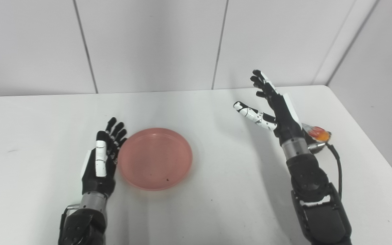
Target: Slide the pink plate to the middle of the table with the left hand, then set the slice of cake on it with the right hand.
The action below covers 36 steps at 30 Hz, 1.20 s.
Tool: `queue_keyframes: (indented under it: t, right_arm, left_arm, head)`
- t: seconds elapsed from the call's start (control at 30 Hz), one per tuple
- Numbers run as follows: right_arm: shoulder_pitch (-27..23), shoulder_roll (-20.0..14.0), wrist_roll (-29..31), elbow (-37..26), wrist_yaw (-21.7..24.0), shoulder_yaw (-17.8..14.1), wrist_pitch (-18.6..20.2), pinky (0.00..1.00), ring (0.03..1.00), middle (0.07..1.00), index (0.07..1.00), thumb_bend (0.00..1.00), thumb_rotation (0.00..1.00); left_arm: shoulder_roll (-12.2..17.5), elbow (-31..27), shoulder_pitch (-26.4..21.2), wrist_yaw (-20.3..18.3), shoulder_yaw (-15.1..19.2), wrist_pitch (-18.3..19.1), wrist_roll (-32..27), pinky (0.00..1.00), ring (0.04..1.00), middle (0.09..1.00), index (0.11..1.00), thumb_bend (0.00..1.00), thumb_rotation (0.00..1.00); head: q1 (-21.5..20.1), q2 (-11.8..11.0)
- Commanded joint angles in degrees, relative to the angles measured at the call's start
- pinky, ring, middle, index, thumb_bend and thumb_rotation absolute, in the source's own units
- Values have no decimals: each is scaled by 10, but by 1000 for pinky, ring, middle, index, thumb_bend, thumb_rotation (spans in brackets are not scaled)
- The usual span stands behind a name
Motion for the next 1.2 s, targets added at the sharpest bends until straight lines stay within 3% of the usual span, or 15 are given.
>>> queue_keyframes:
  t: [0.0, 0.23, 0.37, 0.57, 0.67, 0.77, 1.0, 1.17]
  right_arm:
    - [-22, -31, -19, -35, 11, -9, 36, 840, 873, 870, 876, 706, 492]
    - [-21, -86, -89, -58, 17, -21, 123, 756, 852, 868, 840, 759, 299]
    - [-18, -99, -137, -54, 18, -37, 139, 741, 841, 856, 850, 772, 265]
    - [-16, -86, -189, -44, 48, -78, 140, 727, 856, 884, 860, 780, 237]
    - [-21, -67, -249, -34, 88, -110, 140, 702, 856, 902, 874, 805, 255]
    - [-25, -55, -301, -30, 122, -127, 140, 790, 876, 911, 875, 838, 260]
    - [-28, -53, -413, -11, 218, -129, 140, 814, 909, 912, 873, 884, 297]
    - [-29, -45, -438, 21, 227, -130, 140, 776, 887, 905, 866, 909, 316]
  left_arm:
    - [0, 20, 7, 4, -2, -2, 5, 956, 965, 962, 953, 749, 1000]
    - [16, 52, -4, -19, 4, -24, -12, 960, 967, 967, 961, 742, 1000]
    - [30, 68, -11, -41, 6, -27, -23, 985, 978, 979, 976, 742, 1000]
    - [46, 99, -21, -71, 7, -44, -37, 997, 984, 982, 981, 746, 1000]
    - [51, 112, -26, -80, 10, -47, -45, 1000, 981, 978, 977, 759, 1000]
    - [55, 125, -30, -85, 11, -58, -45, 995, 980, 982, 982, 761, 1000]
    - [58, 132, -32, -93, 15, -55, -51, 1000, 994, 994, 988, 759, 1000]
    - [59, 121, -30, -95, 12, -48, -52, 1000, 994, 993, 990, 758, 1000]
  head:
    - [-10, -4]
    - [-59, -20]
    - [-84, -23]
    - [-106, -28]
    - [-118, -31]
    - [-124, -31]
    - [-125, -29]
    - [-123, -28]
